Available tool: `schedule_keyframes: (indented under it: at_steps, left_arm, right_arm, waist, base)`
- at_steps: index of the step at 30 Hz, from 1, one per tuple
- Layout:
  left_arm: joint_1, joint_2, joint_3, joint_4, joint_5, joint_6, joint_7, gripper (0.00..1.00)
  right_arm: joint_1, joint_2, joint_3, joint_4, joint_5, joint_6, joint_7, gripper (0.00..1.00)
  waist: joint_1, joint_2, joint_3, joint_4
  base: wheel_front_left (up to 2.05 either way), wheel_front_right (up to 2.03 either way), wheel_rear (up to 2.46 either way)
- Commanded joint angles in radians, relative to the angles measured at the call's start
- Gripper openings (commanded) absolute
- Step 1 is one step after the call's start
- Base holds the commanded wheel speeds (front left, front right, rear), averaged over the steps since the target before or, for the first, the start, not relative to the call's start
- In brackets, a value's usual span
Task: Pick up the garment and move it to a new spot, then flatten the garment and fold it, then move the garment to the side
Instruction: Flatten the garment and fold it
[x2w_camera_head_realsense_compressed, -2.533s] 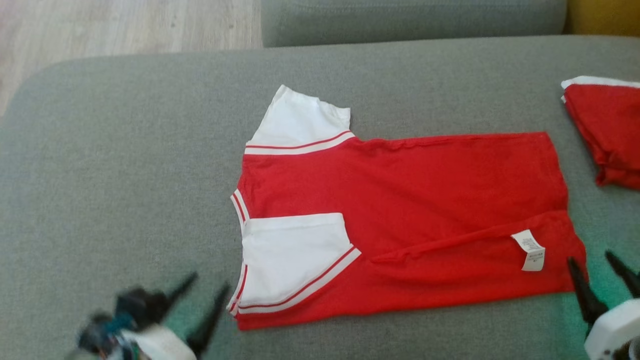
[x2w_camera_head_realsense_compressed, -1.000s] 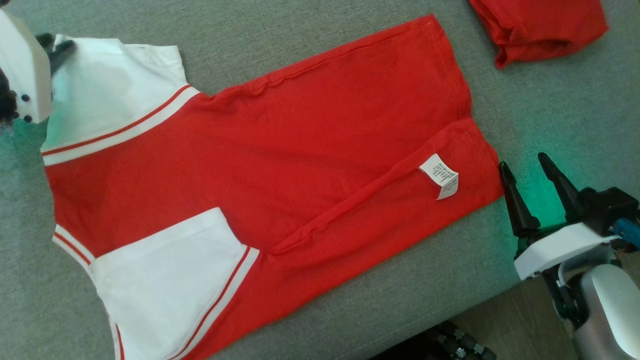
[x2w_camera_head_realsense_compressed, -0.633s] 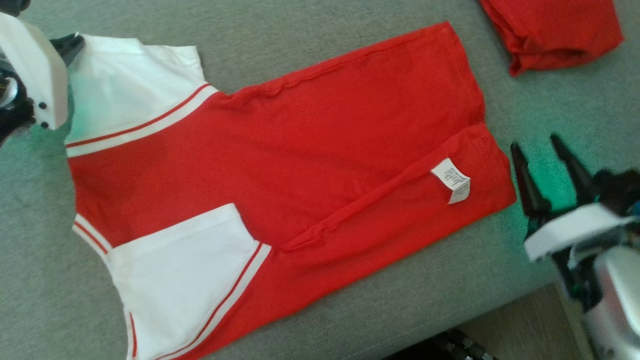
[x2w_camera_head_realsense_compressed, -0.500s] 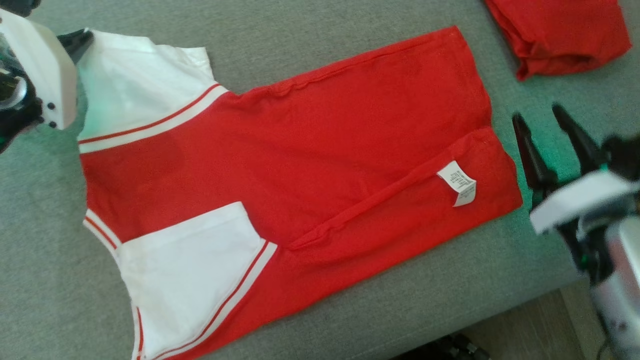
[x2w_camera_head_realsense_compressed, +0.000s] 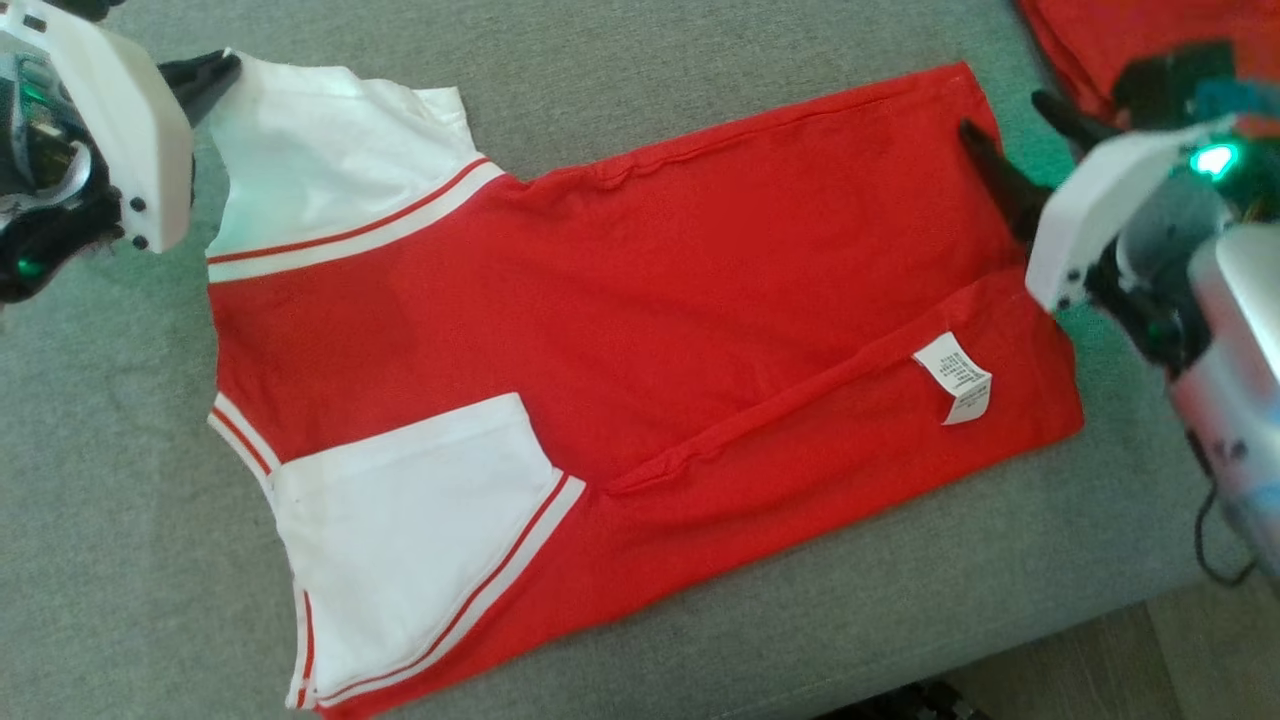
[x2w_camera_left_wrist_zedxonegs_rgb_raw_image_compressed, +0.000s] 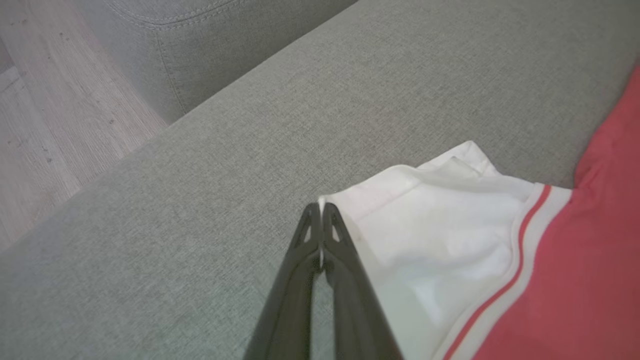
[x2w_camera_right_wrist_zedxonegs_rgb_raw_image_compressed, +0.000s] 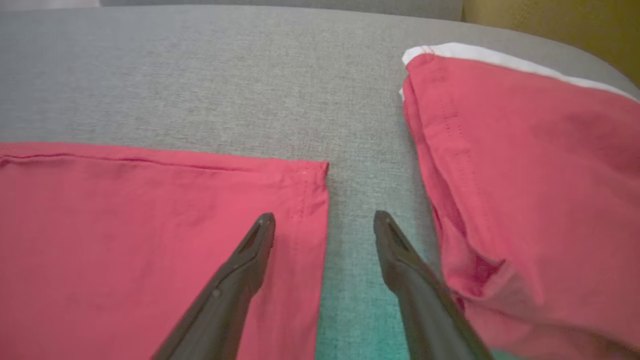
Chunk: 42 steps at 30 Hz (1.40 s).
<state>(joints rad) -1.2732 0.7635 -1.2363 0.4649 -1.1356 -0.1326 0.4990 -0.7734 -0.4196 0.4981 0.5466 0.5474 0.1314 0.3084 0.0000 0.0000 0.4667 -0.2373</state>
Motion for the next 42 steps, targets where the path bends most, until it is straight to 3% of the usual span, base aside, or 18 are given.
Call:
schedule_keyframes:
  at_steps: [1,10,13,15,16,24,25,27,35,42]
  left_arm:
    - [-0.06,0.034,0.035,-0.017,-0.008,0.002,-0.003,0.0]
    - [-0.093,0.035,-0.005,-0.025,-0.031,0.002,-0.005,0.0]
    - [-0.098,0.034,-0.011,-0.025,-0.034,0.002,-0.007,0.0]
    - [-0.102,0.031,-0.016,-0.023,-0.037,0.002,-0.009,0.0]
    - [-0.104,0.029,-0.019,-0.023,-0.038,0.002,-0.01,0.0]
    - [-0.111,0.021,-0.032,-0.017,-0.044,0.002,-0.026,0.0]
    - [-0.112,0.021,-0.033,-0.016,-0.044,0.002,-0.029,0.0]
    - [-0.112,0.019,-0.035,-0.014,-0.042,0.002,-0.035,0.0]
    - [-0.124,0.011,-0.04,-0.025,-0.022,0.002,-0.119,0.0]
    - [-0.153,0.002,-0.042,-0.026,0.043,0.002,-0.273,0.0]
  right_arm:
    - [-0.024,-0.005,0.018,0.007,0.006,-0.001,0.012,1.0]
    - [-0.144,0.017,0.105,0.15,0.029,-0.001,0.004,1.0]
    - [-0.158,0.019,0.124,0.168,0.039,-0.001,-0.007,0.92]
    - [-0.168,0.018,0.147,0.184,0.047,-0.001,-0.015,0.67]
    - [-0.172,0.018,0.157,0.19,0.053,-0.001,-0.018,0.59]
    - [-0.204,-0.001,0.221,0.23,0.087,-0.001,-0.065,0.29]
    - [-0.208,-0.002,0.227,0.235,0.091,-0.001,-0.069,0.24]
    - [-0.216,-0.006,0.24,0.243,0.099,-0.001,-0.078,0.0]
    - [-0.247,-0.03,0.259,0.268,0.143,-0.001,-0.132,0.0]
    - [-0.269,-0.051,0.228,0.283,0.208,-0.001,-0.188,0.0]
  waist:
    - [0.0,0.0,0.0,0.003]
    - [0.0,0.0,0.011,0.021]
    - [0.0,0.0,0.013,0.024]
    - [0.0,0.0,0.014,0.029]
    - [0.0,0.0,0.015,0.031]
    - [0.0,0.0,0.017,0.046]
    - [0.0,0.0,0.017,0.048]
    - [0.0,0.0,0.016,0.052]
    - [0.0,0.0,0.012,0.073]
    - [0.0,0.0,-0.002,0.107]
  base:
    - [0.0,0.0,0.0]
    - [0.0,0.0,0.0]
    - [0.0,0.0,0.0]
    - [0.0,0.0,0.0]
    - [0.0,0.0,0.0]
    - [0.0,0.0,0.0]
    - [0.0,0.0,0.0]
    - [0.0,0.0,0.0]
    - [0.0,0.0,0.0]
    - [0.0,0.0,0.0]
